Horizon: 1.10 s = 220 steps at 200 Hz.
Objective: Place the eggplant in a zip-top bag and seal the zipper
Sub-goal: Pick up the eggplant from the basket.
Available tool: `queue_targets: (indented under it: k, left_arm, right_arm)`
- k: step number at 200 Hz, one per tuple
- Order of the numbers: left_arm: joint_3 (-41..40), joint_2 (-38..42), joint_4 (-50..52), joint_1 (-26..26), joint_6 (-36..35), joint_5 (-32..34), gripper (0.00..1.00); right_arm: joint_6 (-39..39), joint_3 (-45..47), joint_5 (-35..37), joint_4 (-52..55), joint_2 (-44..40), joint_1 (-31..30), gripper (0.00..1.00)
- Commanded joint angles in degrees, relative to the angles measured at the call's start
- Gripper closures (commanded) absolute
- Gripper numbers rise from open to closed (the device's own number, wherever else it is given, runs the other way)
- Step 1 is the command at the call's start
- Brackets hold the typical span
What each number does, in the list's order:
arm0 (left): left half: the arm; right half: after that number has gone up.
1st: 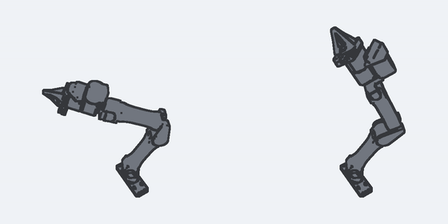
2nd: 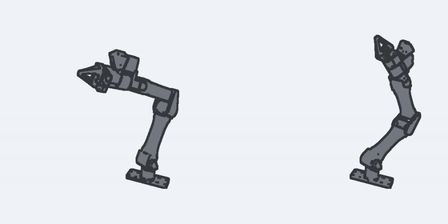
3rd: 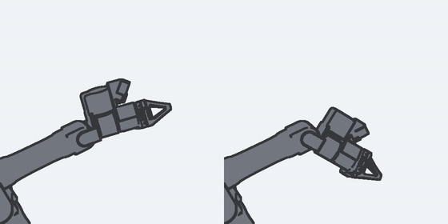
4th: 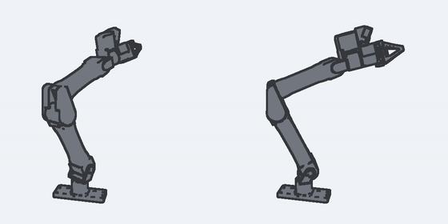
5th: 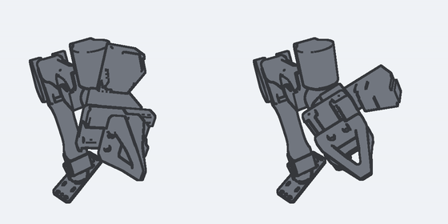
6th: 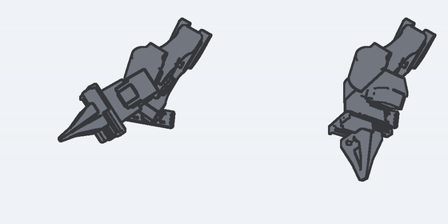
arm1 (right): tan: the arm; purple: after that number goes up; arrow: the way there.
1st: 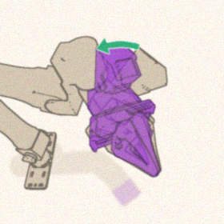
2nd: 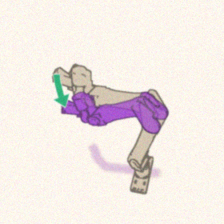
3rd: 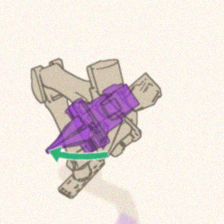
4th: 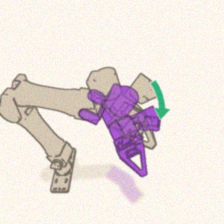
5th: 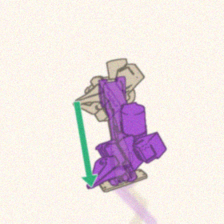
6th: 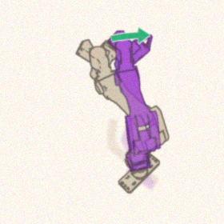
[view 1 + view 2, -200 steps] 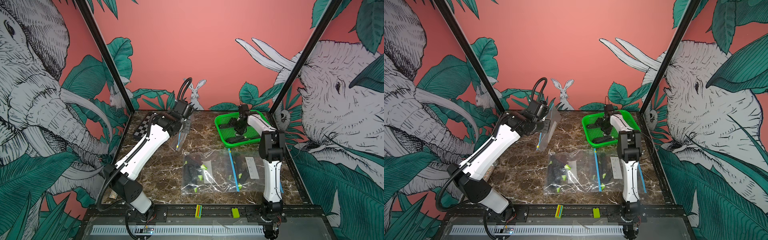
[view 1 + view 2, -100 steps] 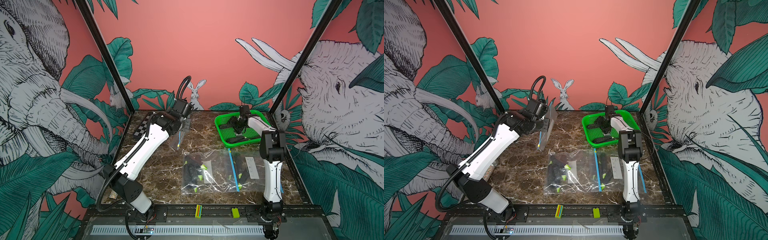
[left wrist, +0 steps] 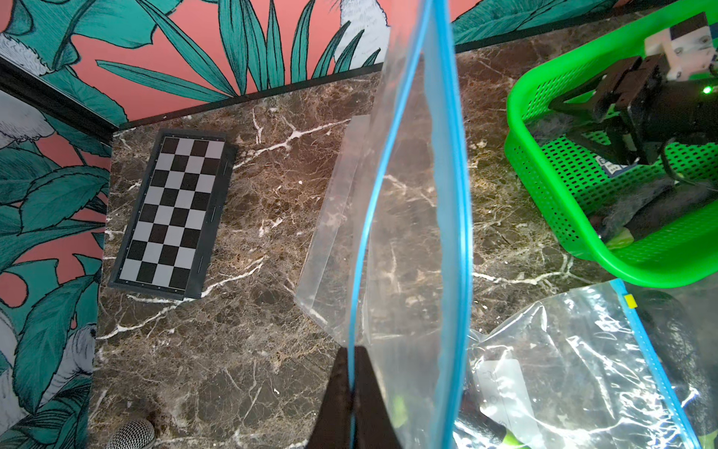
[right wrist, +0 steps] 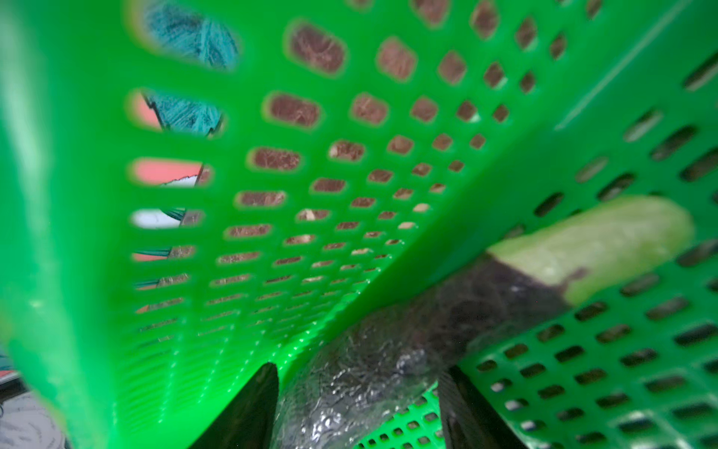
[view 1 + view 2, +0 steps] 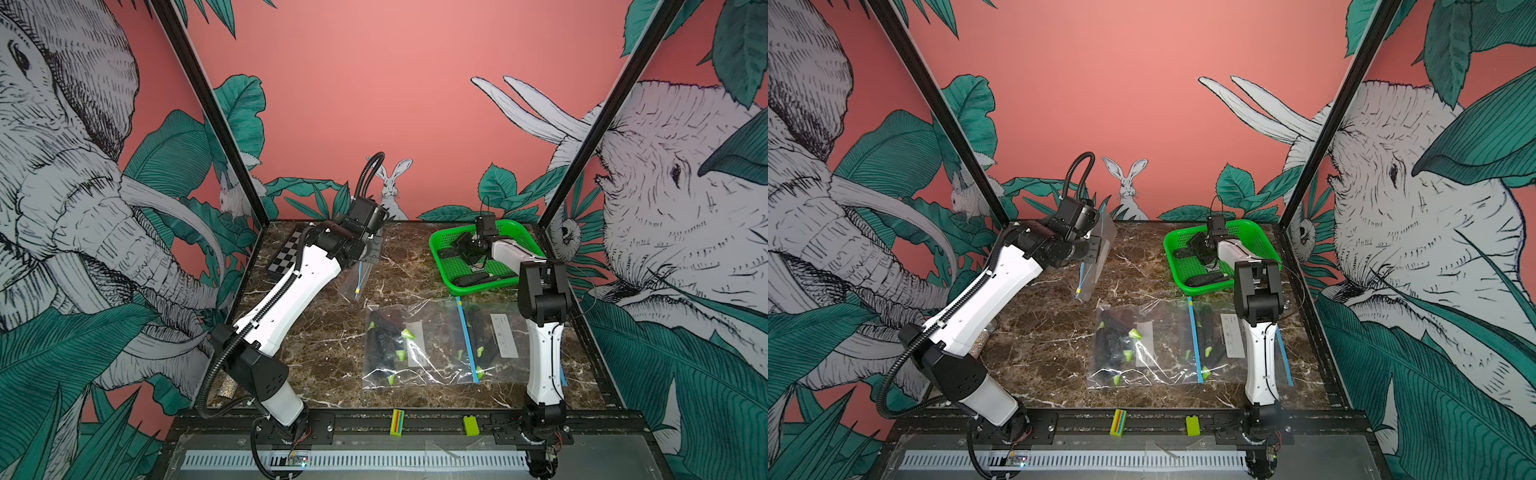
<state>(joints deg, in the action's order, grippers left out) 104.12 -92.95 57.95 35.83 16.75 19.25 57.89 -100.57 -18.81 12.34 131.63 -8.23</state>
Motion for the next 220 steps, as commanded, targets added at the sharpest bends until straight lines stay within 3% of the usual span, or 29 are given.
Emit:
queue_targets:
  k: [1,101,171,220]
  left_arm:
    - [1.49,0.02,1.37,-0.28,0.29,0.35,1.0]
    - [1.87,0.16,1.79,-0.5,-0.32,0.36,1.0]
    - [-0.08,1.87,0.42,-0.55,0.82,0.09,1.0]
    - [-0.71,2.46,-0.91,-0.56,2.13,-2.17,1.0]
  right_arm:
    - [1.94,1.34,1.34,-4.67,-0.35,-0.73,0.4]
    - [3.73,12.41,6.04,-14.63,-5.57,-1.45,0.77]
    - [-3.1,19.47,8.54,-13.87,-19.8,-1.1,0.83]
    - [-13.15,24.12,8.61,-8.45,-33.88,-1.43,0.85]
